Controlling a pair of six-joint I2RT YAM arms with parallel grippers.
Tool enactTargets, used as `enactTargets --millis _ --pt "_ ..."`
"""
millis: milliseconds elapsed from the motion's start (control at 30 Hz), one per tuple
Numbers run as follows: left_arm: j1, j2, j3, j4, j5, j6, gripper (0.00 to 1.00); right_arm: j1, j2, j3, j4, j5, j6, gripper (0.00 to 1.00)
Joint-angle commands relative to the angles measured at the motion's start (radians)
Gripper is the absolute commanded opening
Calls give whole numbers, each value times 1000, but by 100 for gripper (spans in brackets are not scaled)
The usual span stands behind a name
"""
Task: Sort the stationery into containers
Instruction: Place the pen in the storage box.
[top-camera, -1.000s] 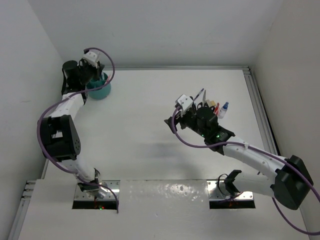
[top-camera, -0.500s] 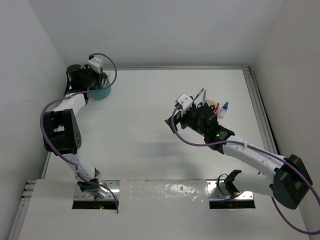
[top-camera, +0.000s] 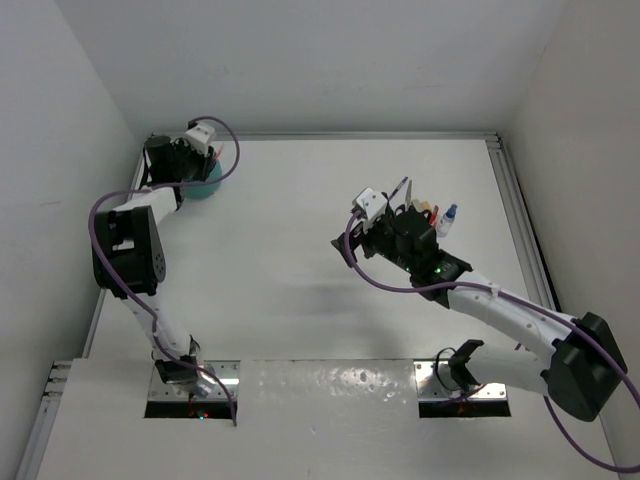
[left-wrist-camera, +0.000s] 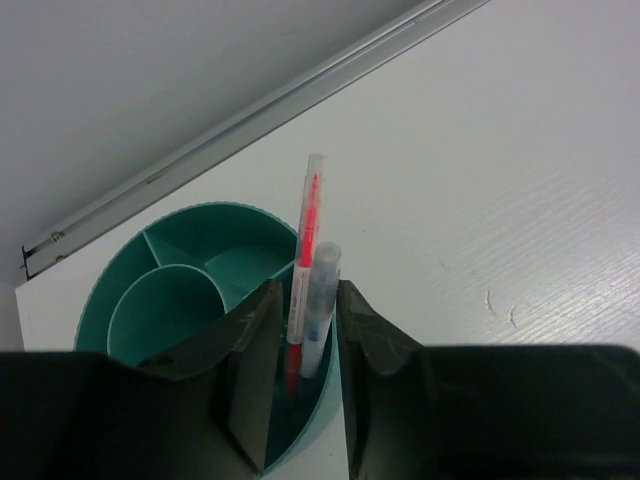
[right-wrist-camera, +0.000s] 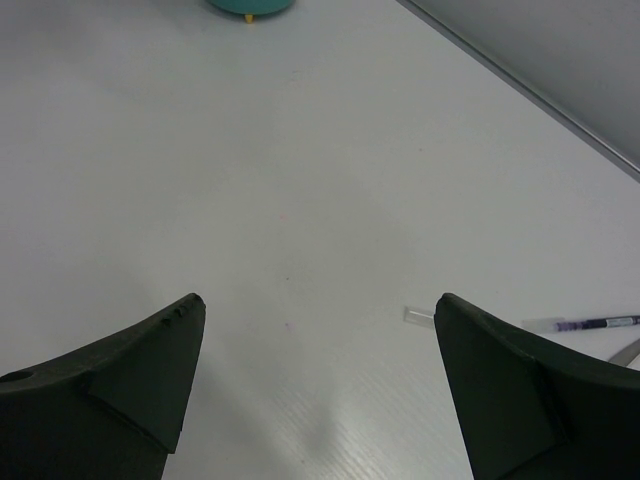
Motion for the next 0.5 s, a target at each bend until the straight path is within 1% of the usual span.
enactTargets --millis 0,33,100,133,233,333,467 --pt "1 10 37 36 13 -7 28 -5 -21 50 9 -2 11 94" --pt "1 12 40 36 5 -5 32 -5 -23 49 9 -2 11 94" --pt "3 12 42 36 -4 4 35 -5 -20 47 9 -2 11 94" --pt "6 12 42 36 -6 6 40 -7 -21 46 11 -2 11 94" --pt "4 6 47 36 10 6 46 -7 -21 49 11 -8 11 94" --pt "3 -1 60 25 33 -11 50 -5 -20 50 9 -11 11 94" --pt "6 -25 112 -16 86 -60 51 -7 -24 50 3 -8 11 94"
